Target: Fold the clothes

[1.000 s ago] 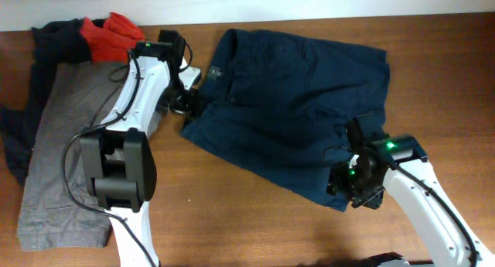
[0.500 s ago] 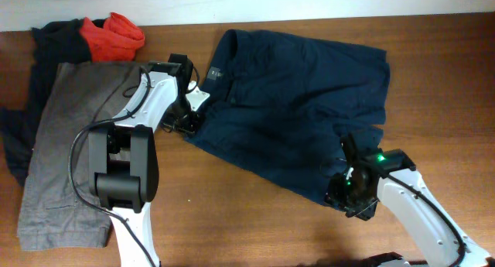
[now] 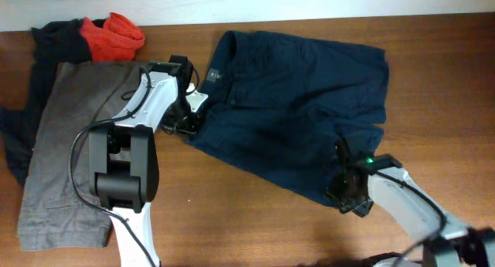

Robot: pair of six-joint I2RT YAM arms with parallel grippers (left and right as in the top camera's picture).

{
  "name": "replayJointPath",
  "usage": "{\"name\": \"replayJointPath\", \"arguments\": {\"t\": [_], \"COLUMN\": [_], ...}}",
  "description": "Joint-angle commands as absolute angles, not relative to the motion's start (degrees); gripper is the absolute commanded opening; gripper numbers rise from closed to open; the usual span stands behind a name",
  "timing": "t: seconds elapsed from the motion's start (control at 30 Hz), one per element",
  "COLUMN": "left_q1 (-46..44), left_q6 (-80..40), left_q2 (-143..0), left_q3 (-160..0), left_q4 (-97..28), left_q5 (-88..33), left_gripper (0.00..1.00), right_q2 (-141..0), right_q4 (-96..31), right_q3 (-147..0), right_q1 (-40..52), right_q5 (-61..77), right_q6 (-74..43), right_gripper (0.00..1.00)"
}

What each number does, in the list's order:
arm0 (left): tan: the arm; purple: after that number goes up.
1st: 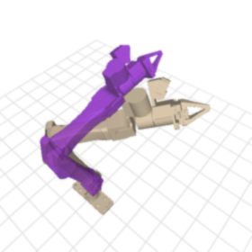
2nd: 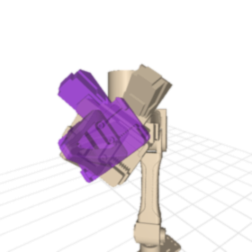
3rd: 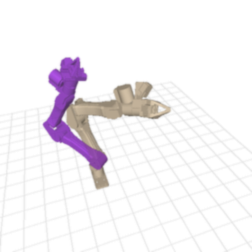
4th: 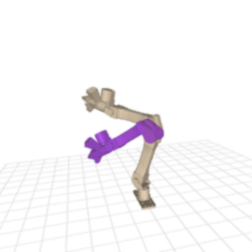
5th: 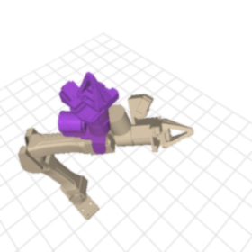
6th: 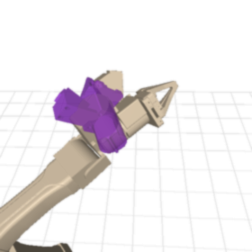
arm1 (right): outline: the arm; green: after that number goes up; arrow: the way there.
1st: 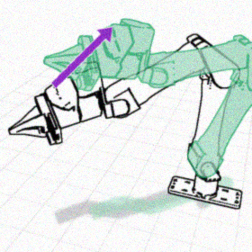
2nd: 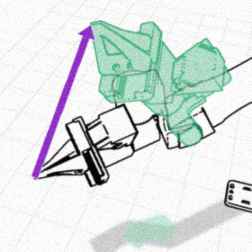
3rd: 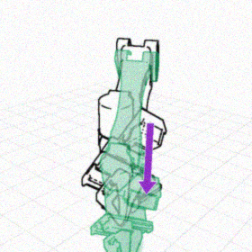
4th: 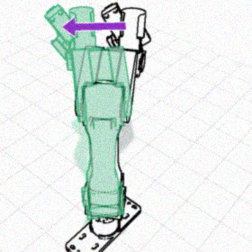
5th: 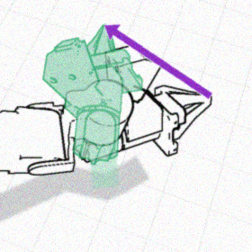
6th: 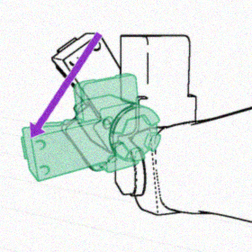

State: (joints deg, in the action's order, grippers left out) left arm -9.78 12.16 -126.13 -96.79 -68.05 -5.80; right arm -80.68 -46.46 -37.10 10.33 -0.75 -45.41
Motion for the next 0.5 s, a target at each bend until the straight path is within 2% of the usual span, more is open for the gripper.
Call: {"name": "replayJointPath", "arguments": {"t": [0.0, 0.1, 0.3, 0.47], "left_q1": [-9.6, -9.6, -9.5, -7.9], "left_q6": [11.2, 11.2, 10.8, 8.2], "left_q2": [-125.9, -125.9, -124.1, -116.9], "left_q3": [-96.4, -96.4, -102.1, -106.3], "left_q4": [-68.2, -68.2, -72.1, -73.1], "left_q5": [-6.8, -6.8, -6.9, -6.8], "left_gripper": [0.01, 0.0, 0.01, 0.0], "right_q2": [-85.5, -87.2, -80.7, -72.1], "right_q4": [-45.6, -45.7, -53.8, -62.5], "right_q3": [-36.6, -36.6, -41.0, -48.9], "right_q1": [10.9, 10.9, 9.6, 3.9], "right_q5": [-2.4, -0.3, -0.3, -0.6], "right_q6": [-47.4, -47.2, -46.6, -40.0], "right_gripper": [0.53, 0.04, 0.04, 0.04]}}
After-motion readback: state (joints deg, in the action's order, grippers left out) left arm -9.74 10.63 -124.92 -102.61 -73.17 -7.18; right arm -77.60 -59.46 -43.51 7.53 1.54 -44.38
